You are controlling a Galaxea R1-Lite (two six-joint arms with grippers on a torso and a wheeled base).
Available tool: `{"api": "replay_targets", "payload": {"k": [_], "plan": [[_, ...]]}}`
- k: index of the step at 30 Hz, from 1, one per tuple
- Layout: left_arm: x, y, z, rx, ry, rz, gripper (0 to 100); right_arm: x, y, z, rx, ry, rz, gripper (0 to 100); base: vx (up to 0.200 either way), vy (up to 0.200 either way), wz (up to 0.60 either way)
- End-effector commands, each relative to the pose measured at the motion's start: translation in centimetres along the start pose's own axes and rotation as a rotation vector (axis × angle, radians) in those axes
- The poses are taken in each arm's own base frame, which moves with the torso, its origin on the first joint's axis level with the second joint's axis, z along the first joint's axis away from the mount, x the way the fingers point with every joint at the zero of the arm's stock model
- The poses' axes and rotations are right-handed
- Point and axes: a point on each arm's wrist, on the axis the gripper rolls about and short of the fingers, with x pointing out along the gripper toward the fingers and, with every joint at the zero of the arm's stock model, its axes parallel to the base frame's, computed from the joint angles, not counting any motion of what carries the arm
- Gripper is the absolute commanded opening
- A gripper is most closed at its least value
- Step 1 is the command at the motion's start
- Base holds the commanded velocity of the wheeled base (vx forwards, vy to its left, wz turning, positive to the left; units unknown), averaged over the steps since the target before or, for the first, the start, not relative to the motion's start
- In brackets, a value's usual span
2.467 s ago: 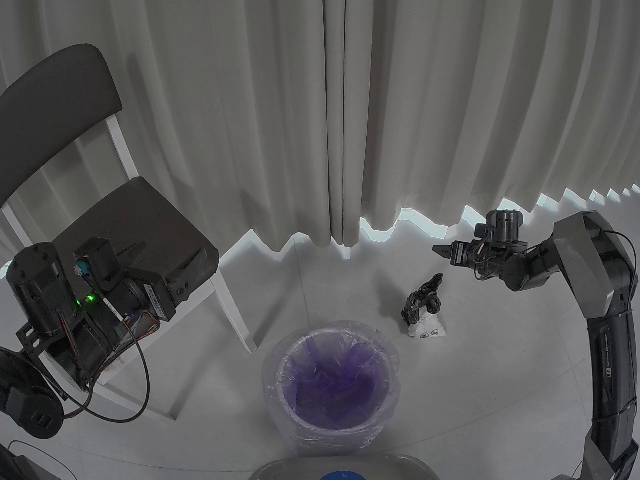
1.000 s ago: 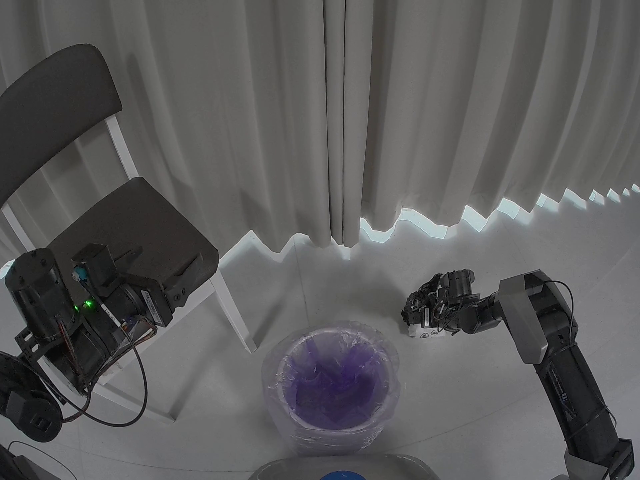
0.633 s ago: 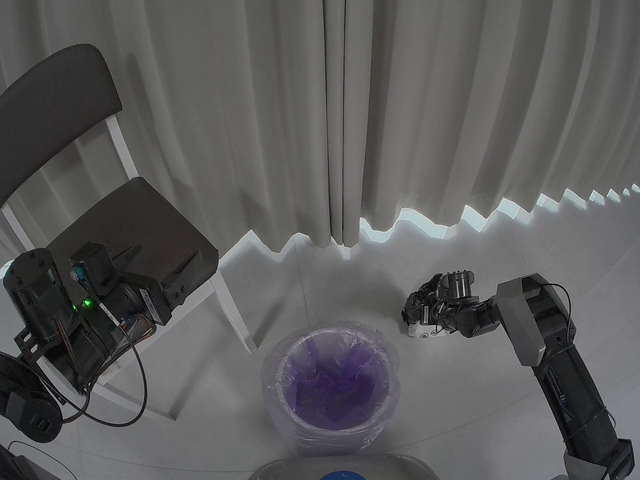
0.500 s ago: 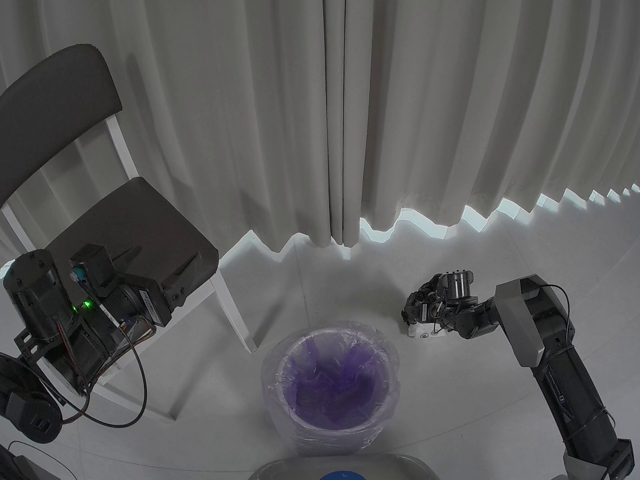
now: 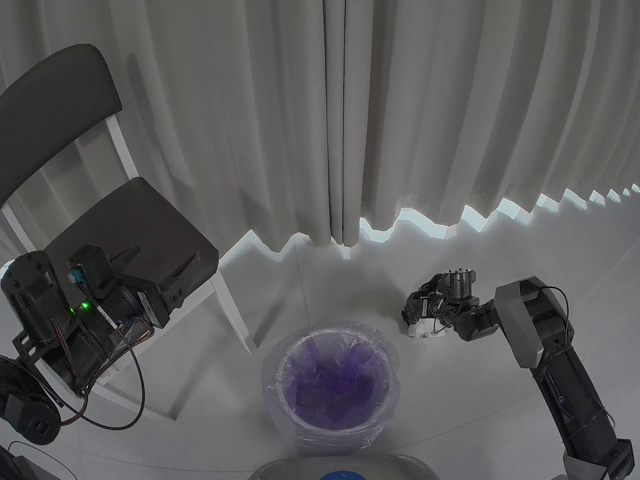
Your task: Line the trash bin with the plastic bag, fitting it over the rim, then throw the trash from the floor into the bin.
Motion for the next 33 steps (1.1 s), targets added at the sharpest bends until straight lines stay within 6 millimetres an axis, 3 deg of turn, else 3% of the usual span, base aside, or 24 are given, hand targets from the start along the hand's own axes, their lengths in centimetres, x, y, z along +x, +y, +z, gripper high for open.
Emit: {"api": "replay_targets", "payload": {"k": [1, 7, 11, 12, 13, 14, 18, 23, 33], "plan": [[0.0, 0.0, 0.0, 0.0, 0.001, 0.001, 100, 0.1, -0.1, -0.4, -0.001, 0.011, -0.002, 0, 0.0, 0.0, 0.0], [-0.2, 0.0, -0.1, 0.0, 0.001, 0.001, 100, -0.2, -0.2, 0.3, 0.012, 0.017, -0.002, 0, 0.0, 0.0, 0.0], [-0.5, 0.0, 0.2, -0.002, -0.011, -0.004, 100, -2.0, 0.7, 5.3, 0.065, -0.079, 0.021, 0, 0.0, 0.0, 0.0], [-0.6, 0.0, 0.3, -0.002, -0.015, -0.008, 100, -3.2, 1.2, 7.9, 0.088, -0.131, 0.048, 0, 0.0, 0.0, 0.0], [-0.6, 0.1, 0.3, -0.002, -0.015, -0.008, 100, -3.3, 1.3, 8.2, 0.089, -0.136, 0.053, 0, 0.0, 0.0, 0.0], [-0.8, 0.1, 0.4, -0.003, -0.021, -0.014, 100, -5.1, 1.7, 9.8, 0.093, -0.14, 0.093, 0, 0.0, 0.0, 0.0], [-1.2, 0.1, 0.7, -0.005, -0.038, -0.014, 100, -8.4, 2.5, 12.6, 0.084, -0.212, 0.127, 0, 0.0, 0.0, 0.0], [-1.5, 0.2, 0.9, -0.006, -0.05, -0.013, 100, -11.4, 3.8, 13.8, 0.061, -0.241, 0.156, 0, 0.0, 0.0, 0.0], [-3.0, 0.3, 1.5, -0.014, -0.088, -0.024, 100, -20.8, 7.5, 15.4, -0.025, -0.261, 0.221, 0, 0.0, 0.0, 0.0]]}}
